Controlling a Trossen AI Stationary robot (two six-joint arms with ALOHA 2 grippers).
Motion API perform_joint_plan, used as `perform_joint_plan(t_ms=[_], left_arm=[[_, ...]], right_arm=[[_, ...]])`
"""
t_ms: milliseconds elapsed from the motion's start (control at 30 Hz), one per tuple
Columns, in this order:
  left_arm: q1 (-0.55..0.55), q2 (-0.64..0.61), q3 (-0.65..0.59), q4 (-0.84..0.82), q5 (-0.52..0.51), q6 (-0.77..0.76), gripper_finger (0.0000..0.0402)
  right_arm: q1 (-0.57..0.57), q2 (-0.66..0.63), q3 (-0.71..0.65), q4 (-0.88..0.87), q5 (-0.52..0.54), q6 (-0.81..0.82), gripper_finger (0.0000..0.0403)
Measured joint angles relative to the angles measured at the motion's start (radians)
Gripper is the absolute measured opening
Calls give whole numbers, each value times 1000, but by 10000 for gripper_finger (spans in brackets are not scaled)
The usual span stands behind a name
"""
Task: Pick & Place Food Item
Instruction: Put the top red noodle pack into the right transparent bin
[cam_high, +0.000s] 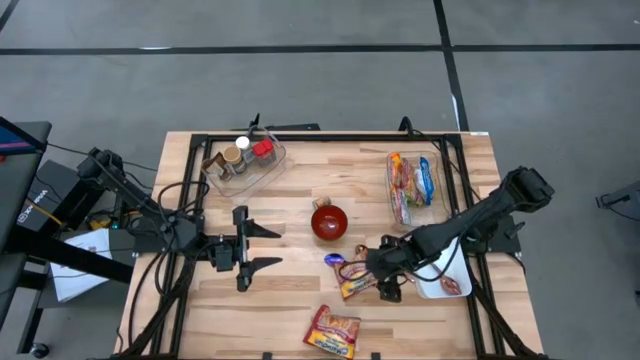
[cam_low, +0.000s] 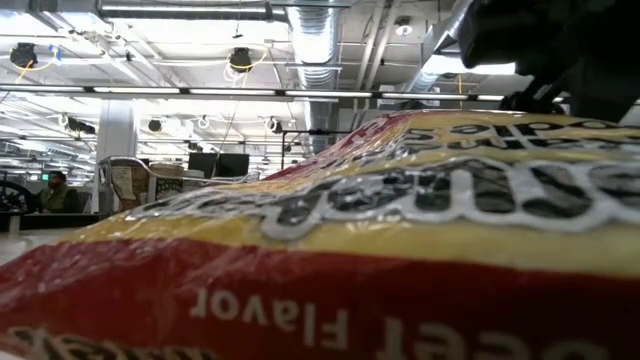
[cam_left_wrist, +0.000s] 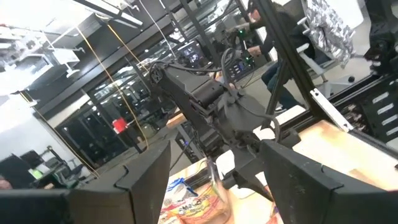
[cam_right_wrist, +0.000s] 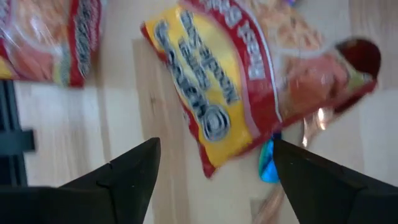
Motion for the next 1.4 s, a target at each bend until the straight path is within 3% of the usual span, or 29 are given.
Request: perform_joint_plan(t_ms=[833,1033,1167,1300,1400], left_arm=[[0,0,0,8,0,17,241],[0,0,1,8,0,17,241],[0,0,0,8,0,14,241],[0,0,1,8,0,14,241],[0,0,1,8,0,14,241]], right_arm=[[-6,100,0,-10,-80,85,290],[-13,100,0,-11,-81,76,224],[-14,100,0,-11,-104,57,146],[-15,100,0,-11,-116,28,38],[-23,100,0,-9,-132,13,13]])
